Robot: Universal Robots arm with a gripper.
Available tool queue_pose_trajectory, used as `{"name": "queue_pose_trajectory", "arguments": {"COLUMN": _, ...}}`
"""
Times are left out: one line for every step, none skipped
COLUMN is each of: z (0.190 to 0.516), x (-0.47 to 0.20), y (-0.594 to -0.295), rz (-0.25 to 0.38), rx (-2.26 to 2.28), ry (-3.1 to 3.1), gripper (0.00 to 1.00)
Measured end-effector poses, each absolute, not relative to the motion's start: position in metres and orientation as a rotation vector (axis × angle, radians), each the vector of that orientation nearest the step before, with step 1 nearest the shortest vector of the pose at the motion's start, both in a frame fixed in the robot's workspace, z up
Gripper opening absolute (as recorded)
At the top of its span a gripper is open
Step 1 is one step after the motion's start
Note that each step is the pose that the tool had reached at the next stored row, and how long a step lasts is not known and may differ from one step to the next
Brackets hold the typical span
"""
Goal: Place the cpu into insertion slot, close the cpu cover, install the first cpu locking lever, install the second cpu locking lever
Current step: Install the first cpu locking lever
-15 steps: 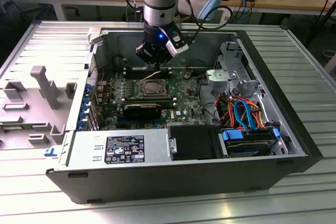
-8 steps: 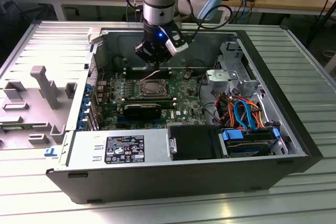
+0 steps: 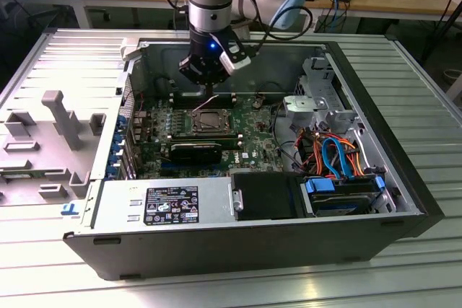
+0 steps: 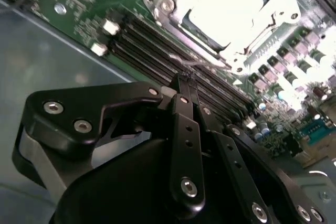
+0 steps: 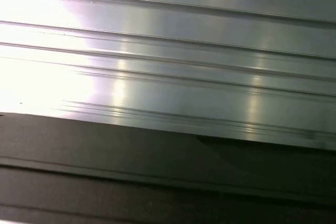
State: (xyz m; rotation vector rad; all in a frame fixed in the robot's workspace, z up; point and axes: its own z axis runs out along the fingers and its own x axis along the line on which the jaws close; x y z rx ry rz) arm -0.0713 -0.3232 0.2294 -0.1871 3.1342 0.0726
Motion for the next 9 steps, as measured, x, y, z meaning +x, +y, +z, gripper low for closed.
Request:
{"name": "queue_pose_trajectory", "arguments": {"z": 0.229, "x": -0.076, "y": -0.323, "rz": 0.073, "rx": -0.186, "ry": 3.134, "gripper": 0.11}}
{"name": "queue_pose_trajectory", "arguments": {"z": 0.227, "x": -0.080, "y": -0.323, "rz": 0.073, "rx": -0.185, "ry": 3.134, "gripper": 0.11}}
{"name": "queue_pose_trajectory", "arguments": {"z": 0.226, "x": -0.082, "y": -0.323, "rz": 0.072, "rx": -0.184, "ry": 3.134, "gripper": 0.11}}
{"name": "queue_pose_trajectory", "arguments": {"z": 0.225, "x": -0.084, "y": -0.324, "rz": 0.072, "rx": -0.184, "ry": 3.134, "gripper": 0.11}}
{"name": "queue_pose_trajectory", "arguments": {"z": 0.225, "x": -0.084, "y": -0.326, "rz": 0.072, "rx": -0.184, "ry": 3.134, "gripper": 0.11}}
{"name": "queue_pose_trajectory", "arguments": {"z": 0.225, "x": -0.084, "y": -0.328, "rz": 0.072, "rx": -0.184, "ry": 3.134, "gripper": 0.11}}
{"name": "queue_pose_trajectory", "arguments": {"z": 0.225, "x": -0.084, "y": -0.333, "rz": 0.072, "rx": -0.183, "ry": 3.134, "gripper": 0.11}}
{"name": "queue_pose_trajectory", "arguments": {"z": 0.225, "x": -0.084, "y": -0.336, "rz": 0.072, "rx": -0.183, "ry": 3.134, "gripper": 0.11}}
{"name": "queue_pose_trajectory", "arguments": {"z": 0.225, "x": -0.084, "y": -0.337, "rz": 0.072, "rx": -0.183, "ry": 3.134, "gripper": 0.11}}
